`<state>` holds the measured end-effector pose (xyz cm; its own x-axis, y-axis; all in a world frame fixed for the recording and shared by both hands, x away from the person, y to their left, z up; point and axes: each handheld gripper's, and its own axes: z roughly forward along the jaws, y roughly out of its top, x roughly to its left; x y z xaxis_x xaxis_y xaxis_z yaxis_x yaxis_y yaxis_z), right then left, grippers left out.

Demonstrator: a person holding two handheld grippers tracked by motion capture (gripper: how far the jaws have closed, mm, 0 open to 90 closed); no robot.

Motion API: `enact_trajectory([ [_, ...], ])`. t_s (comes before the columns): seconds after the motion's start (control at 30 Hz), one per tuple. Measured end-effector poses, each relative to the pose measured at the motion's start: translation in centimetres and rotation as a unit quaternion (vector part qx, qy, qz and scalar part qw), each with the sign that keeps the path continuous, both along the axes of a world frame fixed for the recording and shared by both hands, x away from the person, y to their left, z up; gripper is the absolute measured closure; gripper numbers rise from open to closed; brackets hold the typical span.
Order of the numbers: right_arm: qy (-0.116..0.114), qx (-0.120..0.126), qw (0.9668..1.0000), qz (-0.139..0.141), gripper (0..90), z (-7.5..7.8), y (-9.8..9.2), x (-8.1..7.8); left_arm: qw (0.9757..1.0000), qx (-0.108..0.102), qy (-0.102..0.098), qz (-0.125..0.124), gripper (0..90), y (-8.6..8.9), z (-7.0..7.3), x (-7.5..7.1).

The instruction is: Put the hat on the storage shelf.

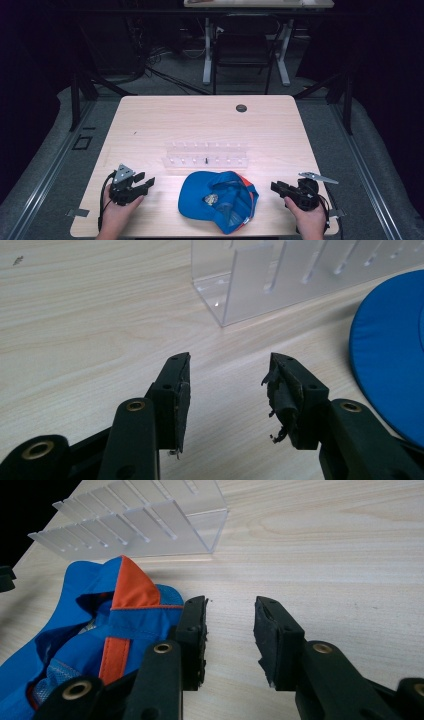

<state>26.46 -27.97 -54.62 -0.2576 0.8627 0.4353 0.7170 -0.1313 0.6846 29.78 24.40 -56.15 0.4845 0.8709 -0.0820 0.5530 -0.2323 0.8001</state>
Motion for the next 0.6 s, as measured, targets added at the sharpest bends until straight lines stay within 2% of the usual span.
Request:
enact_trajectory([
  [0.17,0.004,0.005,0.9999,0.01,64.9,0.22,0.26,-0.29,0.9999,0.007,-0.005,-0.007,54.1,-0.29,0.14,-0.32],
  [0.37,0.015,0.015,0.9996,0.021,66.8,0.43,0.65,-0.42,0.9998,0.016,0.002,-0.012,57.0,-0.42,0.19,-0.18],
  [0.6,0.025,0.023,0.9991,0.026,66.9,0.42,0.63,-0.4,0.9997,0.017,0.001,-0.017,57.2,-0.72,0.24,-0.37],
])
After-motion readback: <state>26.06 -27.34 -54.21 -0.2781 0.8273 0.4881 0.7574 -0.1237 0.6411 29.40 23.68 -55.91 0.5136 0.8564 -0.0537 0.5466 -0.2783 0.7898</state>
